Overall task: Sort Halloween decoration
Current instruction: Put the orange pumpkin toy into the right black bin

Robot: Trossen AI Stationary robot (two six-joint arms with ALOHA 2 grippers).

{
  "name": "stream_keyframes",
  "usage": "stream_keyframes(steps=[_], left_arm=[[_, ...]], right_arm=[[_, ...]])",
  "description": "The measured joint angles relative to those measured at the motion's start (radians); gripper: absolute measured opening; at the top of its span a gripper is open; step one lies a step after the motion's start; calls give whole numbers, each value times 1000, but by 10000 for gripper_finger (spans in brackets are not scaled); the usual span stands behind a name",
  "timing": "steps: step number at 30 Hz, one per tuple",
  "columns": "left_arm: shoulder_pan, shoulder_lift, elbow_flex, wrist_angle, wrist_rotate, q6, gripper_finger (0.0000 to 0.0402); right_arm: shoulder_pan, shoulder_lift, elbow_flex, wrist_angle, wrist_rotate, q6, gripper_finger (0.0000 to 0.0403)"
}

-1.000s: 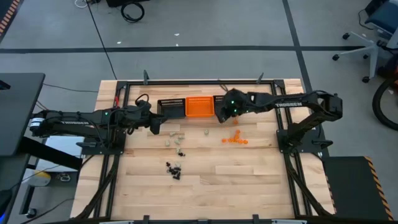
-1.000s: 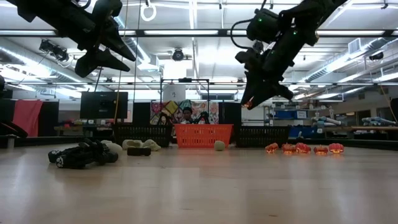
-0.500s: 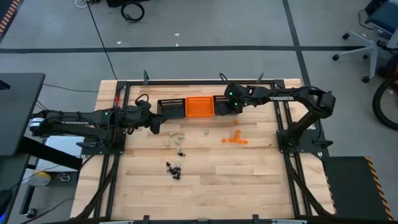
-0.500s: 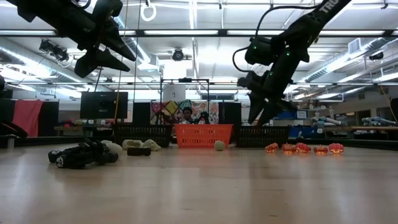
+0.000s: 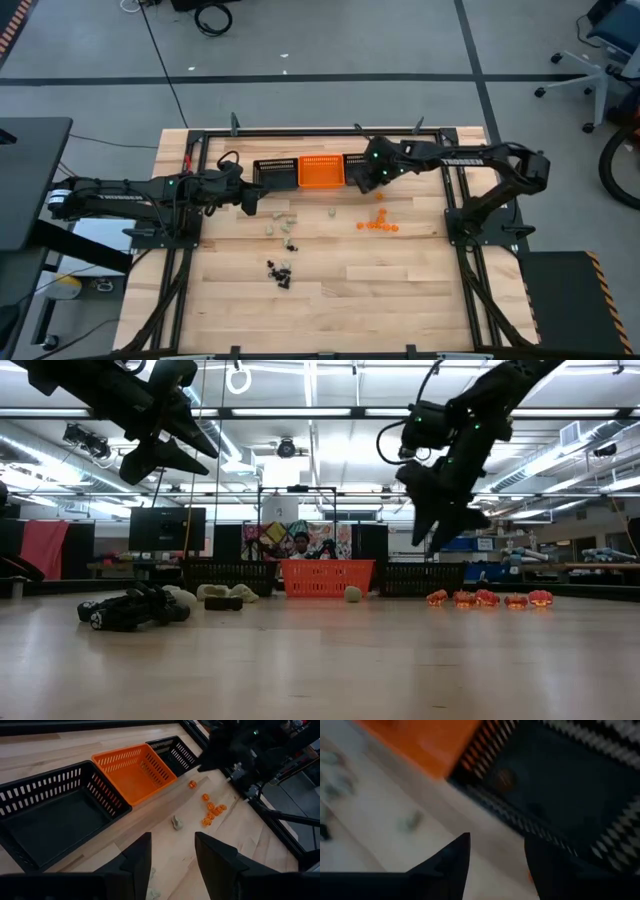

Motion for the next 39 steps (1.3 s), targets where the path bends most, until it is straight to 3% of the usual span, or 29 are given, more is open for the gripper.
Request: stream_keyframes(steps=[6, 11, 20, 39], left_arm=[[0, 0, 0, 0, 0, 7, 157], [1, 0, 0, 0, -11, 9, 157], [12, 0, 0, 3, -11, 9, 157], [13, 0, 0, 8, -11, 5, 157]], right_arm=[[104, -8, 0, -175, 116, 80, 190], [147, 3, -3, -178, 145, 139, 190], [125, 58, -5, -188, 177, 155, 190], [73, 220, -3, -90, 137, 80, 175]])
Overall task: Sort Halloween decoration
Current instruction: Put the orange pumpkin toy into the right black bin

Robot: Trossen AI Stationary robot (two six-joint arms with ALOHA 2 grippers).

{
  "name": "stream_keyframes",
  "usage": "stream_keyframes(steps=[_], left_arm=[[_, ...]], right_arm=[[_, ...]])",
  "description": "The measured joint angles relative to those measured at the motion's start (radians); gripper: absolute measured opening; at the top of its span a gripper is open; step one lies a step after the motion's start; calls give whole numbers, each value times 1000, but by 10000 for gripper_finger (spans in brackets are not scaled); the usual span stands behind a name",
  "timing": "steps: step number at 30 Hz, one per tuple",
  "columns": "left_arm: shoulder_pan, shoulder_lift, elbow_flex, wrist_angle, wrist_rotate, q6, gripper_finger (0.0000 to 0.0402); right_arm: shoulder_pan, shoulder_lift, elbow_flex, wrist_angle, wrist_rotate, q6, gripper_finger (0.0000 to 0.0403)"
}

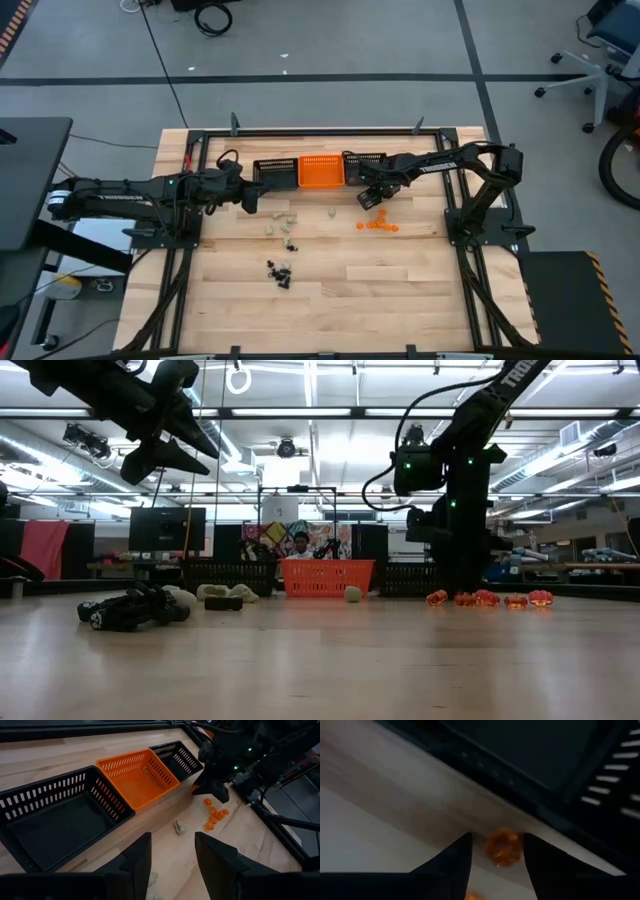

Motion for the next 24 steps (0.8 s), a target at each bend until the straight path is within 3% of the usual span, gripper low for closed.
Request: stream_keyframes(steps=[11, 24], left_arm=[[0, 0, 0, 0, 0, 4, 157], [0, 0, 0, -1, 0, 4, 157]], right_arm=[[-8, 4, 2, -4, -47, -35, 99], [8, -63, -3, 6, -150, -76, 96]])
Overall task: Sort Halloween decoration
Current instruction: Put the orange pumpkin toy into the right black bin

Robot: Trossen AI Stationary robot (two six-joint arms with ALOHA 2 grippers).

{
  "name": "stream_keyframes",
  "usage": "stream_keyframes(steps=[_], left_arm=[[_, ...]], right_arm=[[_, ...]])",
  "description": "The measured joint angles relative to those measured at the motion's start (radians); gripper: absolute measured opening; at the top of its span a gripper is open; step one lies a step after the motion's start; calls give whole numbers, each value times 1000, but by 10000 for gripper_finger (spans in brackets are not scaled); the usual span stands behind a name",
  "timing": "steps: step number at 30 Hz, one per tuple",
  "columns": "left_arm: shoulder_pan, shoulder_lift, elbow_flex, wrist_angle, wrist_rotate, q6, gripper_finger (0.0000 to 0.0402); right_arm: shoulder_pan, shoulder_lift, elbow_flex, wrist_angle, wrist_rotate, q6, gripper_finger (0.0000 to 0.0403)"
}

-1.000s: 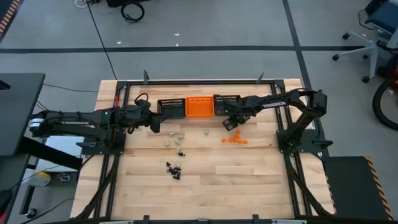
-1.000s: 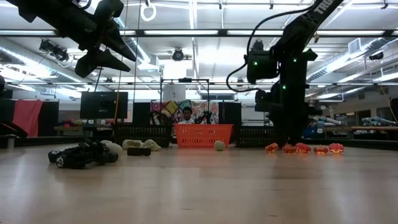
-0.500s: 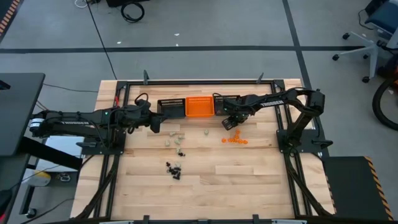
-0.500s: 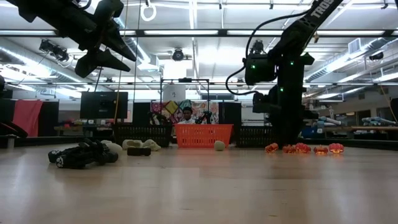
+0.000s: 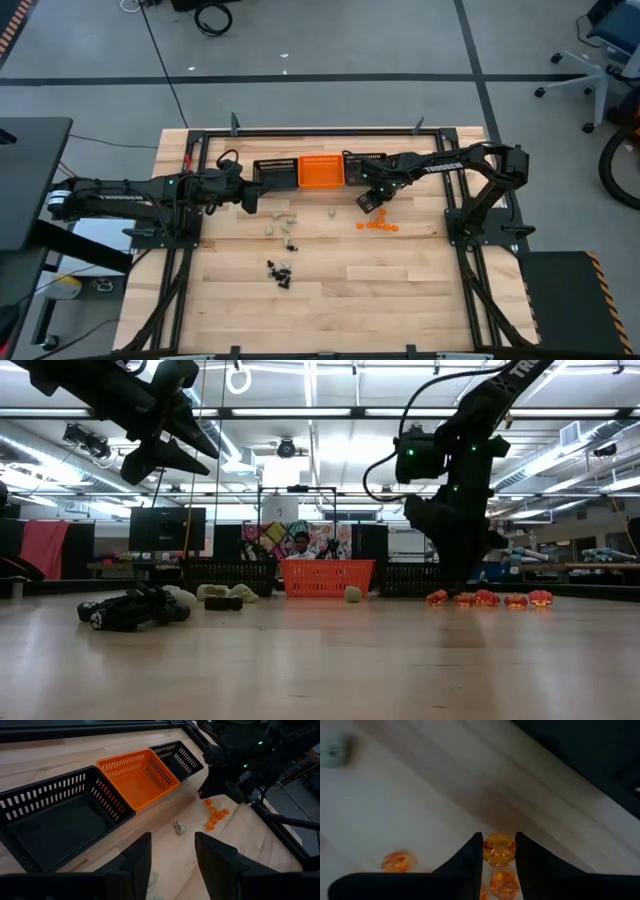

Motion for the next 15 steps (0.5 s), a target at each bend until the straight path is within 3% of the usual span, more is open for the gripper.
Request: stream_keyframes(steps=[15], left_arm=[[0, 0, 0, 0, 0, 0, 157]], right_arm=[[13, -94, 1, 257, -92, -26, 96]])
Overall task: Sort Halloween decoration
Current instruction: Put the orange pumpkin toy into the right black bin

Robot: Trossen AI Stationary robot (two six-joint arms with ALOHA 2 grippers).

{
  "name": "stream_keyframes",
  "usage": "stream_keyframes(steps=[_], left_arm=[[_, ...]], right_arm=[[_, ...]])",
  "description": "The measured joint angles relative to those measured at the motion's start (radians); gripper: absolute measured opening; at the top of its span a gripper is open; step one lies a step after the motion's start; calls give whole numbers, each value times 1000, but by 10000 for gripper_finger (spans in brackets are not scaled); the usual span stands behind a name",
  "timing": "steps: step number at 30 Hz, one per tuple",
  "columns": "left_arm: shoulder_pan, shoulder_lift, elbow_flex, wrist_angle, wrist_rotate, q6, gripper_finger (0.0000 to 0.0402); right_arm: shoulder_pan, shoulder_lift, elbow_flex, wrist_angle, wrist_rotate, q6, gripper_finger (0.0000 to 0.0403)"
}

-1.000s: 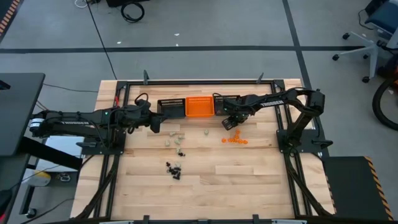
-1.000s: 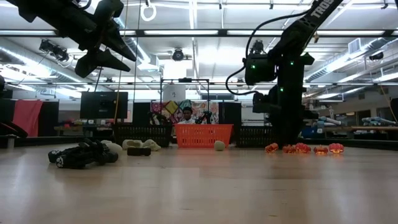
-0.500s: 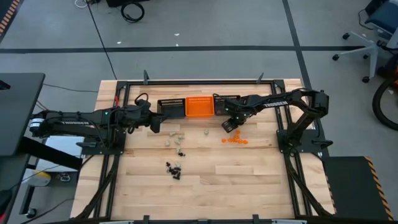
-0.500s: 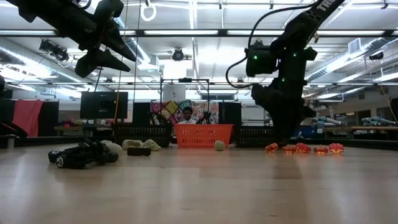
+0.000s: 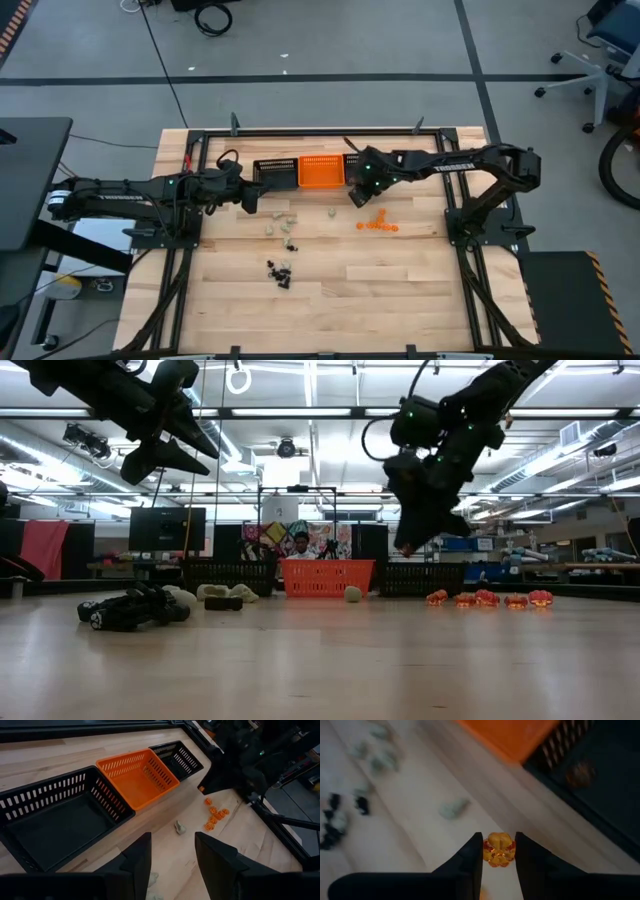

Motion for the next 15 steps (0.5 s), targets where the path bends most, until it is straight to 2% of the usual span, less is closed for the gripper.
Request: stream_keyframes(steps=[15], left_arm=[[0, 0, 0, 0, 0, 0, 157]], right_arm=[[-57, -33, 1, 49, 164, 6, 96]])
